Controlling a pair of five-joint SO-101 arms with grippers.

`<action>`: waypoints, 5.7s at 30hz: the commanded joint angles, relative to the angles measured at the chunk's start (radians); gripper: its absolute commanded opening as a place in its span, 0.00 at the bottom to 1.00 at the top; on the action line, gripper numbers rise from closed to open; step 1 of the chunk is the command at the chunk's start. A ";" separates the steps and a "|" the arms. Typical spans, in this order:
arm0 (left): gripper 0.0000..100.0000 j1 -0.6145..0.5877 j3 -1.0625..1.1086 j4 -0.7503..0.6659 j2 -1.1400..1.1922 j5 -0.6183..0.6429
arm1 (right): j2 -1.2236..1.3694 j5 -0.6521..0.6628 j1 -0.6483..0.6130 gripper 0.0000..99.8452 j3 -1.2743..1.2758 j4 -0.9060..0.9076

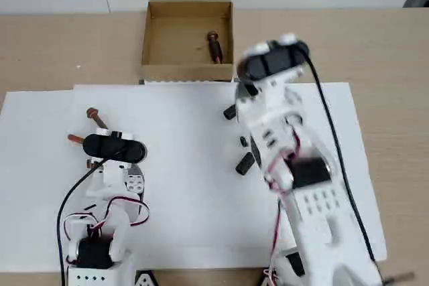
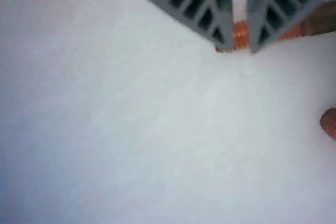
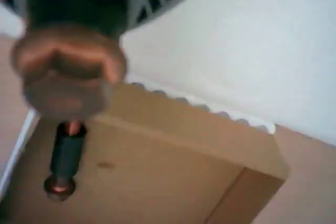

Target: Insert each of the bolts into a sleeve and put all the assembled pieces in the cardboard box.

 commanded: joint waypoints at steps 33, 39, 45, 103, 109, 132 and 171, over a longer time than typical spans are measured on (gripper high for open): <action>0.01 -0.003 -0.005 -0.021 -0.008 0.002 | 1.274 0.601 -0.081 0.00 -0.956 -0.506; 0.01 -0.003 -0.005 -0.021 -0.008 0.002 | 1.300 0.631 -0.096 0.01 -0.957 -0.492; 0.01 -0.003 -0.005 -0.021 -0.008 0.002 | 1.300 0.640 -0.093 0.15 -0.957 -0.418; 0.01 -0.003 -0.005 -0.021 -0.008 0.002 | 0.440 0.021 -0.045 0.00 -0.977 1.122; 0.01 -0.003 -0.005 -0.021 -0.008 0.002 | 0.394 -0.075 -0.047 0.00 -0.965 1.153; 0.01 -0.003 -0.005 -0.021 -0.008 0.002 | 0.421 -0.462 -0.044 0.01 -0.511 1.087; 0.01 -0.003 -0.005 -0.021 -0.008 0.002 | 0.727 -0.535 -0.104 0.23 -0.511 0.895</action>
